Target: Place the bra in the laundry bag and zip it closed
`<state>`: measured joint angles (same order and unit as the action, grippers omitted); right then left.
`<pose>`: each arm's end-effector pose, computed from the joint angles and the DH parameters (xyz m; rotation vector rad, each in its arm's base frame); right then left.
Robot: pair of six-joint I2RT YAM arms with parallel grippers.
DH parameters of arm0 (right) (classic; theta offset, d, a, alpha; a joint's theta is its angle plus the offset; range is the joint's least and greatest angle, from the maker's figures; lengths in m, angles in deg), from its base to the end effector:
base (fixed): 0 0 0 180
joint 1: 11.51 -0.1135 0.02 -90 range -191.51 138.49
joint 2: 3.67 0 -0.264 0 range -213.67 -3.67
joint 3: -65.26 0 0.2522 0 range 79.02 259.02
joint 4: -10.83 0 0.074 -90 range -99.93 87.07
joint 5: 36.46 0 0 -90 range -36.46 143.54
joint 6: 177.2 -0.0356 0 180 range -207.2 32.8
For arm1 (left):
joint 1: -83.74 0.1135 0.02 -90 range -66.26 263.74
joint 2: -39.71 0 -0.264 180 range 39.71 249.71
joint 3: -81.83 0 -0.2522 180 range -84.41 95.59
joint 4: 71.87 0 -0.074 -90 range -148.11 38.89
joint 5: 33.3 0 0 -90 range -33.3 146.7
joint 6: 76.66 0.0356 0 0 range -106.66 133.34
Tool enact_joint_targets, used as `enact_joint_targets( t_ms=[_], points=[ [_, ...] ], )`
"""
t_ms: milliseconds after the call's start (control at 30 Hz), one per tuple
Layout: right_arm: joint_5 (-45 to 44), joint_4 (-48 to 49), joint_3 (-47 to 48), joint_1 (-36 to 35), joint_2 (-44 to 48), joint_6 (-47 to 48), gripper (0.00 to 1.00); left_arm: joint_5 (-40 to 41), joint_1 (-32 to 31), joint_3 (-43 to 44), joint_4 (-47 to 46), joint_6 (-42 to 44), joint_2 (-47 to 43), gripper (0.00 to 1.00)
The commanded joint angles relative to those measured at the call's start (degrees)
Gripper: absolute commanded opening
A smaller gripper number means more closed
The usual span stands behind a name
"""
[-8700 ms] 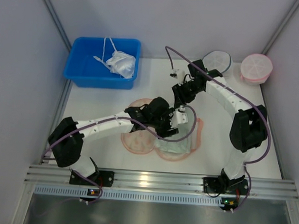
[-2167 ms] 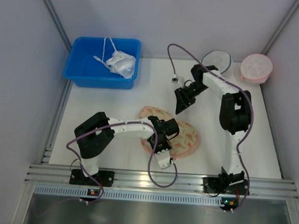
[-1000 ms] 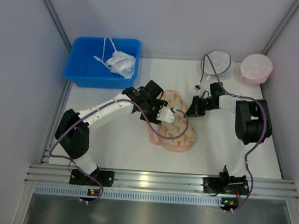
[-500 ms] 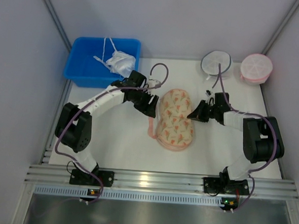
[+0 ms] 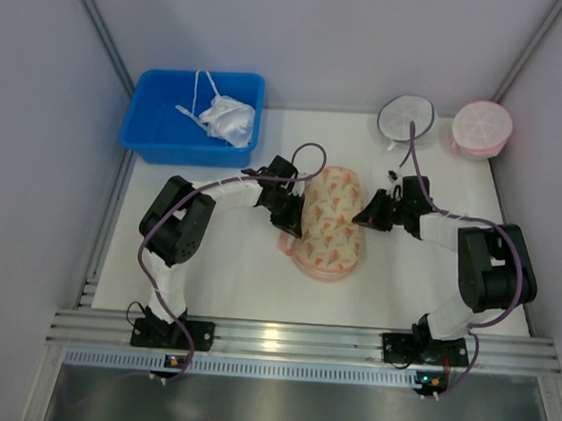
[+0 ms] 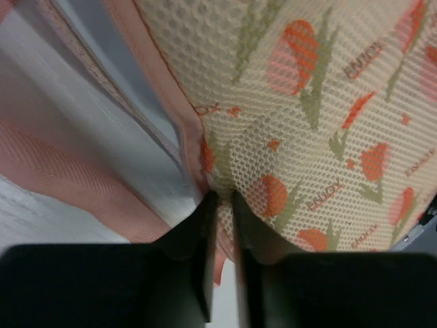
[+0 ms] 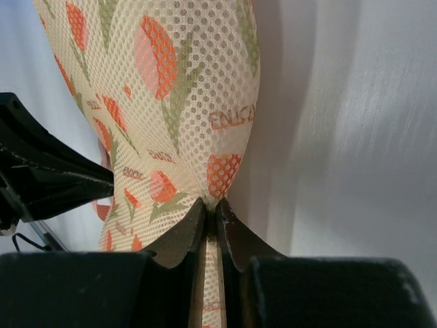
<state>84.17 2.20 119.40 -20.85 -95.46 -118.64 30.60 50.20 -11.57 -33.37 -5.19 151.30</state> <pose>0.2933 0.0666 0.1477 0.2042 2.4418 0.9657 0.3189 -0.2302 0.1576 0.5166 2.7522 -0.8714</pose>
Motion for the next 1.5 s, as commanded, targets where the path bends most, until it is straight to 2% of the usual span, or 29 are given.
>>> enact_joint_targets(
  t_ms=[0,33,67,100,133,167,233,267,367,500,667,900,1100,1200,1233,1300,1333,1367,1467],
  points=[
    [-0.3,1.1,2.1,-0.8,1.6,2.4,0.11,4.6,-0.1,1.6,-1.2,0.1,1.4,0.10],
    [0.2,0.2,2.9,-0.9,1.6,3.4,0.17,6.2,-0.1,1.3,-0.8,0.8,1.5,0.06],
    [0.7,-1.3,3.8,-0.7,1.9,6.3,0.32,7.0,-0.1,0.9,-0.1,1.6,1.8,0.03],
    [1.3,-4.8,6.4,-0.7,2.2,8.3,0.39,7.6,-0.1,0.6,0.5,2.1,1.9,0.00],
    [1.2,-7.6,7.7,-0.8,2.6,10.6,0.46,9.0,-0.1,-0.1,1.4,3.0,1.7,0.00],
    [0.9,-9.4,8.9,-0.8,3.1,15.6,0.61,9.8,0.0,-0.4,1.7,3.2,1.6,0.00],
    [-1.4,-12.9,10.6,-0.7,6.1,19.6,0.74,11.2,0.3,-1.7,2.0,4.4,1.3,0.00],
    [-2.1,-13.0,10.2,-0.6,7.6,22.6,0.84,12.0,0.5,-2.0,2.2,4.5,1.3,0.00],
    [-2.0,-13.7,7.6,-0.3,12.2,25.2,0.88,11.7,1.4,-2.5,2.9,5.3,2.1,0.00],
    [8.5,-13.7,4.8,-0.2,9.7,24.0,0.77,11.5,1.8,-2.4,2.9,5.9,3.4,0.00],
    [16.1,-4.1,-0.1,1.2,4.1,17.7,0.69,11.4,2.2,-2.2,2.8,7.1,4.3,0.00],
    [21.7,-0.6,-1.1,4.2,-2.2,15.1,0.59,9.8,3.7,-1.5,3.0,7.4,5.6,0.00],
    [33.2,12.5,-3.9,4.5,-10.4,3.3,0.47,8.4,4.5,-1.9,2.2,7.4,6.2,0.00],
    [34.1,16.2,-4.3,4.5,-11.6,0.3,0.30,7.4,5.0,-1.9,1.7,7.8,5.6,0.00],
    [33.8,15.8,-4.2,4.5,-11.3,0.2,0.15,7.0,5.1,-1.9,1.6,8.7,4.9,0.00],
    [33.2,15.1,-3.9,4.6,-10.1,0.2,0.03,5.8,5.1,-2.2,0.5,10.9,1.4,0.09],
    [32.4,13.9,-3.5,4.5,-9.2,0.2,0.00,5.8,5.1,-2.3,0.1,11.8,-0.3,0.15],
    [32.2,13.2,-3.3,4.6,-8.9,0.2,0.00,5.5,5.1,-2.5,-1.0,13.0,-4.0,0.25],
    [31.0,9.7,-2.2,4.2,-7.5,1.9,0.00,5.7,4.7,-2.9,-1.3,18.0,-11.6,0.39]
  ],
)
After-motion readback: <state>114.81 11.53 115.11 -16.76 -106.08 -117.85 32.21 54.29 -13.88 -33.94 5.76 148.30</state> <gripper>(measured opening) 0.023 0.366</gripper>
